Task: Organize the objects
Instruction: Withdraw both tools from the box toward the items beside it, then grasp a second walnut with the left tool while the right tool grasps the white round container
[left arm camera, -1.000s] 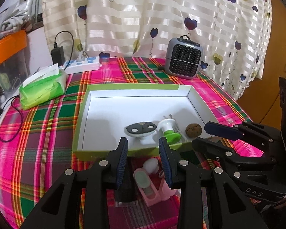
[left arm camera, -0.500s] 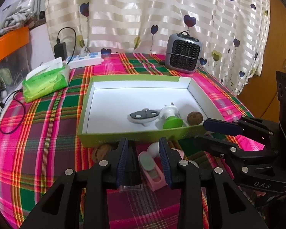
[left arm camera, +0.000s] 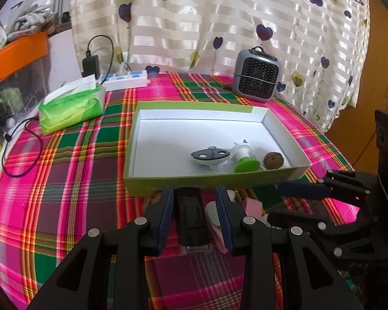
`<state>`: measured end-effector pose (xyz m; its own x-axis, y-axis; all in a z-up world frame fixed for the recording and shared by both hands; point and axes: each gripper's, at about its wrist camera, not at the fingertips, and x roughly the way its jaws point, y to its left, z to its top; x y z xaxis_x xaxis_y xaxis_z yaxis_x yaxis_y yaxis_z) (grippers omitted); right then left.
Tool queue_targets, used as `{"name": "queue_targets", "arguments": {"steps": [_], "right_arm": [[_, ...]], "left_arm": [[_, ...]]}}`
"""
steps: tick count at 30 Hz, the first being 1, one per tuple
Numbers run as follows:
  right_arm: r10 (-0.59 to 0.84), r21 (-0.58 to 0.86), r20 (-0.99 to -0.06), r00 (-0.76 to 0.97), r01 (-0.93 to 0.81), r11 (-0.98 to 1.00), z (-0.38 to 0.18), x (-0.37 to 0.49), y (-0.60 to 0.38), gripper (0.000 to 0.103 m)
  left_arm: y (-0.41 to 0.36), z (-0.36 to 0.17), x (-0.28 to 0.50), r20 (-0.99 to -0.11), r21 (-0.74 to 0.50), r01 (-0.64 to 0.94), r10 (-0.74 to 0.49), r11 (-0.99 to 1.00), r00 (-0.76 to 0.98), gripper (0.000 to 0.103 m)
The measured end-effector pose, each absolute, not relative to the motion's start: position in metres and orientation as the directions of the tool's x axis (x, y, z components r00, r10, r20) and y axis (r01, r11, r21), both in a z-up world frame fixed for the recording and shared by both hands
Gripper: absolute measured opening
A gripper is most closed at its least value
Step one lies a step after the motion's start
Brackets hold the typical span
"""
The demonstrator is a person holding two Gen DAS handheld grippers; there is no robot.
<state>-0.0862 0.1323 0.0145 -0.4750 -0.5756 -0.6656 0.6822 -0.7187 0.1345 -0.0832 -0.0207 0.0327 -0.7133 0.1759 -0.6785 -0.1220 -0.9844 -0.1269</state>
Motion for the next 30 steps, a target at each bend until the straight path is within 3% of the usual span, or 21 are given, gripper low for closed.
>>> {"name": "queue_targets", "arguments": {"steps": [30], "right_arm": [[-0.543,0.114,-0.735,-0.405,0.716,-0.689,0.003,-0.083,0.121,0.039]], "left_arm": [[-0.044,0.019,-0.094,-0.719,-0.084,-0.010,0.067,-0.996,-0.692,0.034]]}}
